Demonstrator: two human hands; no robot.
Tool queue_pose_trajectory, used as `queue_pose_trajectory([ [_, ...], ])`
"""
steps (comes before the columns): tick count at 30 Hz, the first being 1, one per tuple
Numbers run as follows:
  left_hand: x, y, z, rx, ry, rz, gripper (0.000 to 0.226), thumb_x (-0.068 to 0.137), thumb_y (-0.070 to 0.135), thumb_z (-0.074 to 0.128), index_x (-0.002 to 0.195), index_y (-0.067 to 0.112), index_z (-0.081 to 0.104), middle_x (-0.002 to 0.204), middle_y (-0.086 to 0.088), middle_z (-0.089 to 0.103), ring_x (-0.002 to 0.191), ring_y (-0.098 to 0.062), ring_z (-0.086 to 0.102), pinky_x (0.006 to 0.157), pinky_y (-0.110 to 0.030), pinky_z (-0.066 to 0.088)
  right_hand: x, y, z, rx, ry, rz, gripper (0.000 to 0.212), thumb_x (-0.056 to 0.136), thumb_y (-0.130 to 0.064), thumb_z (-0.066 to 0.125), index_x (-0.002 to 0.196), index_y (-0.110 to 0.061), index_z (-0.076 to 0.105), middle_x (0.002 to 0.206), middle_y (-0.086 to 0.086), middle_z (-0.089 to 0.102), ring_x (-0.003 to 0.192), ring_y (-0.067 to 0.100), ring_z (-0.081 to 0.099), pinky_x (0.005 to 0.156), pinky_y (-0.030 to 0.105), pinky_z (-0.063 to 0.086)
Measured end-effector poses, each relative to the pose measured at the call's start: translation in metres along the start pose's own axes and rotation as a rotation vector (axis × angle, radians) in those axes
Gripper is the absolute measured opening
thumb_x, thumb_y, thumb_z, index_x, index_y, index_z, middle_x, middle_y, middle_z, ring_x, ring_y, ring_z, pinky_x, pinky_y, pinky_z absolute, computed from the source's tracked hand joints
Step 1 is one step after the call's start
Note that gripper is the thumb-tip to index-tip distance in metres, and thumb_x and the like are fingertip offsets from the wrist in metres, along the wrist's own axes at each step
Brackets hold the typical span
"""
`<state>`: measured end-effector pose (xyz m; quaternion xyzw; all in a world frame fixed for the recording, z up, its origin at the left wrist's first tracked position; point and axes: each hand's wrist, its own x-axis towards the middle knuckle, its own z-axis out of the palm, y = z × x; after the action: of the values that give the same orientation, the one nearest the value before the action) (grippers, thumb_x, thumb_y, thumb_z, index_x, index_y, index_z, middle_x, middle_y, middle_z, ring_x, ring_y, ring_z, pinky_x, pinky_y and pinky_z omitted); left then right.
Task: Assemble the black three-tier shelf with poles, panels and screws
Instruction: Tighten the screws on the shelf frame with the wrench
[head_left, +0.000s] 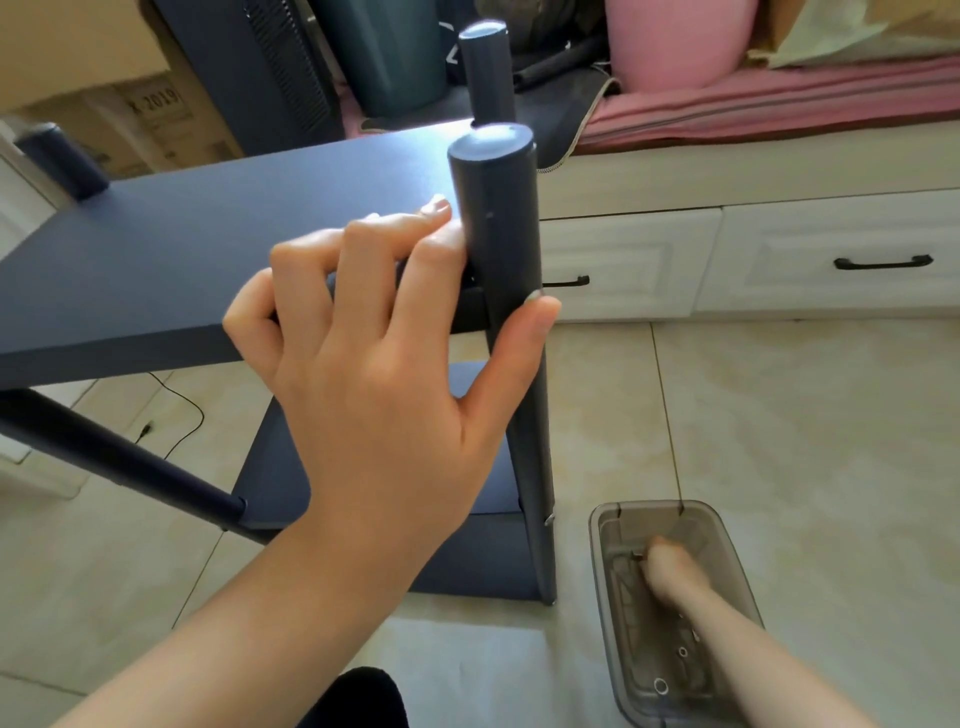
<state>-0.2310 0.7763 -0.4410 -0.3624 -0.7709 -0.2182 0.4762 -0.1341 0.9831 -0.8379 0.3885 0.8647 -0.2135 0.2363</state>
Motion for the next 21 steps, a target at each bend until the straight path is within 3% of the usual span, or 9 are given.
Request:
queue_pose_trajectory([
  [7,0.002,0.004,0.0,-0.009,-0.031,-0.027,0.048,0.103,0.054,0.044,0.102,0.014,0.071,0.11,0.001,0.068,0.105,-0.028,0.055,0.089,-0.044,0.031,0.022,0.014,-0.06,0.084,0.158,0.065,0.017,0.098,-0.005,0.037,0.096,-0.007,0.054,0.11,0.014,0.063,0.092,0.03,0.06,0.075,0.033,0.05],
  [10,0.004,0.006,-0.002,-0.01,-0.056,-0.036,0.048,0.103,0.055,0.044,0.103,0.014,0.071,0.11,0.001,0.068,0.105,-0.028,0.056,0.089,-0.043,0.031,0.027,0.019,-0.088,0.117,0.215,0.08,0.011,0.098,-0.01,0.043,0.096,-0.006,0.053,0.111,0.017,0.064,0.093,0.031,0.061,0.074,0.033,0.048],
  [14,0.008,0.01,-0.007,-0.026,-0.111,-0.061,0.049,0.102,0.056,0.043,0.107,0.016,0.07,0.113,0.002,0.067,0.108,-0.028,0.056,0.09,-0.041,0.029,0.023,0.015,-0.128,0.133,0.293,0.017,0.004,0.095,-0.008,0.048,0.097,-0.009,0.052,0.11,0.018,0.066,0.099,0.033,0.061,0.075,0.034,0.047],
  [17,0.014,0.012,-0.011,-0.026,-0.159,-0.069,0.048,0.1,0.057,0.044,0.11,0.017,0.069,0.115,0.002,0.066,0.108,-0.029,0.056,0.089,-0.04,0.029,0.006,-0.004,-0.156,0.29,0.357,-0.069,0.001,0.093,-0.009,0.061,0.094,-0.01,0.06,0.104,0.017,0.068,0.101,0.034,0.062,0.081,0.034,0.047],
  [21,0.017,0.014,-0.015,-0.025,-0.198,-0.081,0.047,0.097,0.056,0.047,0.11,0.016,0.068,0.114,0.002,0.066,0.106,-0.03,0.056,0.087,-0.039,0.027,-0.039,-0.037,-0.175,0.502,0.359,-0.229,0.012,0.088,-0.012,0.07,0.099,-0.007,0.068,0.093,0.009,0.072,0.094,0.026,0.066,0.078,0.028,0.046],
])
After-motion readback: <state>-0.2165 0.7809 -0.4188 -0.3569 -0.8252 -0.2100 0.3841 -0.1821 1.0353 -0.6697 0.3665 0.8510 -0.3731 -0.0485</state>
